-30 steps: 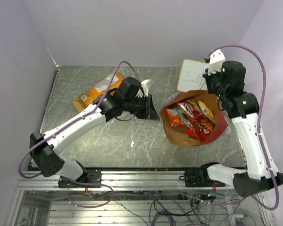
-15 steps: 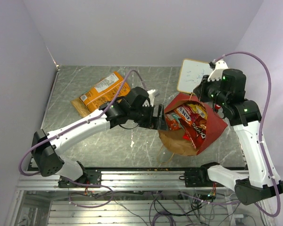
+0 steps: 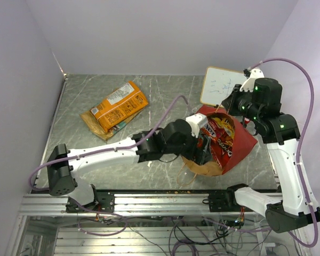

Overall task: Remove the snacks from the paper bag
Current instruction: Take out the snack from the paper bag.

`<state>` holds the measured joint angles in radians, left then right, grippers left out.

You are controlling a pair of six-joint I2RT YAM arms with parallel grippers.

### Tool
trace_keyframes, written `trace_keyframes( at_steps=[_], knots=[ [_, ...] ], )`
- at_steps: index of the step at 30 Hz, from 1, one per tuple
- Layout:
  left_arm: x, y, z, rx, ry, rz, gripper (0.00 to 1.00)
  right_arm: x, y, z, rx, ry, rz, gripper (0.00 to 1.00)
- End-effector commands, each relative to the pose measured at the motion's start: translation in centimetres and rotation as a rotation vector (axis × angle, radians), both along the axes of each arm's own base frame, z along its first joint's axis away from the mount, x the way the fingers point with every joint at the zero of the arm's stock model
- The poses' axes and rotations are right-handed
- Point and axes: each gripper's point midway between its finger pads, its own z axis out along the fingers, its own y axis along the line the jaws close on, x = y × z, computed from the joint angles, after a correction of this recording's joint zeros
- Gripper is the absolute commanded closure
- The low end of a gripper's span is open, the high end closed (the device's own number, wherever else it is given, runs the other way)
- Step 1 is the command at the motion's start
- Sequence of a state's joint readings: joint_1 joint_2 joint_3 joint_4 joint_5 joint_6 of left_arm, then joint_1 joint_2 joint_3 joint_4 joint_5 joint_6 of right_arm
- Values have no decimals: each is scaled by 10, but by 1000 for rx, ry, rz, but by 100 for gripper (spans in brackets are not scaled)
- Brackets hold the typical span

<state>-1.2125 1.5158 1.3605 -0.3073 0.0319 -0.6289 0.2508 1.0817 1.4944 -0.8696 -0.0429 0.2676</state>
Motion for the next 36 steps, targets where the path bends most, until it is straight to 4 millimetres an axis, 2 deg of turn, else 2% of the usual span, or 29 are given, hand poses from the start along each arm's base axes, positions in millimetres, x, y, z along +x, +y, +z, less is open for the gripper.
trace_keyframes(
  at_steps=[1,4,6,10,12,14,18,21,24,27,30,33,36],
  knots=[
    [10,-35,12,-120,-146,51,8,1,-4,18,30,-46,-46,100],
    [15,-54,-9,-127,-148,115,11,1,-4,19,23,-48,-41,100],
    [22,-61,-30,-111,-51,206,14,1,-6,20,9,-46,-46,100],
    [29,-75,-59,-55,108,334,27,1,-8,22,-24,-44,-34,100],
    [28,-78,-76,-38,188,377,26,0,-10,22,-35,-44,-37,100],
    [25,-84,-80,-82,230,378,23,-2,-8,23,-31,-44,-25,100],
    [20,-94,-95,-122,300,391,23,-8,-2,22,-4,-39,8,100],
    [18,-105,-106,-110,345,392,33,-15,1,21,18,-31,19,100],
    [12,-119,-115,-86,379,353,36,-22,3,23,30,-49,44,100],
    [7,-112,-135,49,436,392,37,-28,-1,26,20,-63,35,100],
    [1,-114,-145,47,466,388,41,-36,3,22,47,-78,59,100],
    [-2,-123,-148,-5,523,361,45,-41,6,10,86,-67,58,100],
    [6,-123,-142,15,465,368,47,-44,8,8,93,-68,71,100]
  ],
)
